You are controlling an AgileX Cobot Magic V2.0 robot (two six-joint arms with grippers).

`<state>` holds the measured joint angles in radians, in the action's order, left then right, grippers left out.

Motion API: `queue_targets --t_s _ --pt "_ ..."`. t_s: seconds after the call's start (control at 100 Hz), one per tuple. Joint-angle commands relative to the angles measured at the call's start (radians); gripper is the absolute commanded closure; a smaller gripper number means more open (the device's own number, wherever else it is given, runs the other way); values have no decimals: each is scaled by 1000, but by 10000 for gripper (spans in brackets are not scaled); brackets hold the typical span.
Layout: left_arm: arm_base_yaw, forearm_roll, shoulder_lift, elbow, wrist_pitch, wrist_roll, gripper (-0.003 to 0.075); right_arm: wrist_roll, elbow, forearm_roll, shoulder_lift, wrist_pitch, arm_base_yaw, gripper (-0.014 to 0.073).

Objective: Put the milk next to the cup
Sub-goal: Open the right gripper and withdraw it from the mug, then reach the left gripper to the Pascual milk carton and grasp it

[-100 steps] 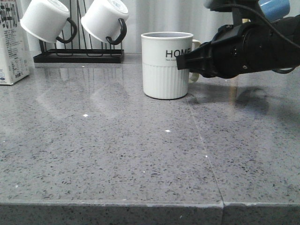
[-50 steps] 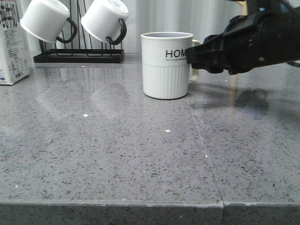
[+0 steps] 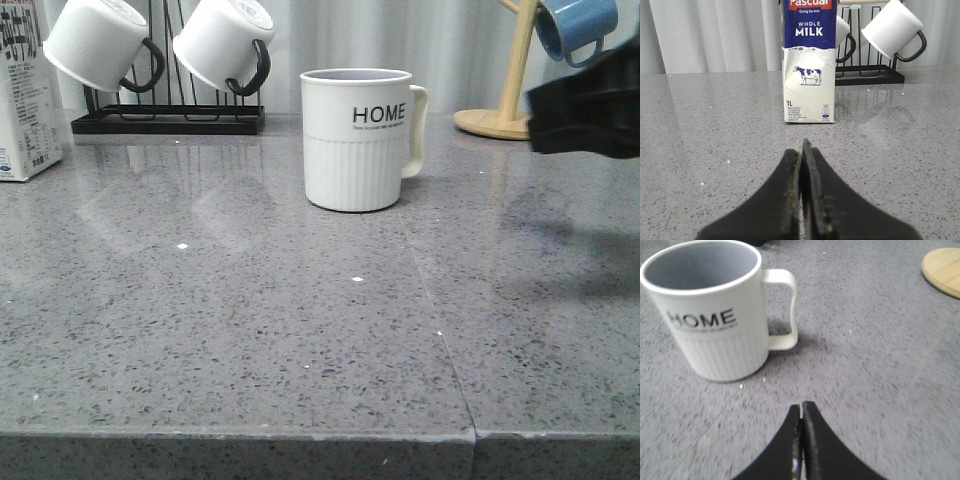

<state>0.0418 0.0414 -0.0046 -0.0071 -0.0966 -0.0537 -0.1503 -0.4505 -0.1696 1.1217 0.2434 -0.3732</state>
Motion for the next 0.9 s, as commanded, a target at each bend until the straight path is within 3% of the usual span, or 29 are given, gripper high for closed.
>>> queue_targets --t_s 0.0,0.47,0.68,0.89 --pt "-2 0 -30 59 75 4 741 0 16 -1 -117 17 4 662" --pt "-2 0 -30 59 78 4 741 0 128 7 -716 -385 4 659" --pt "-2 0 -30 35 144 4 741 0 128 7 -880 -527 4 659" --pt "-2 0 61 -174 -48 4 741 0 128 7 -891 -535 4 659"
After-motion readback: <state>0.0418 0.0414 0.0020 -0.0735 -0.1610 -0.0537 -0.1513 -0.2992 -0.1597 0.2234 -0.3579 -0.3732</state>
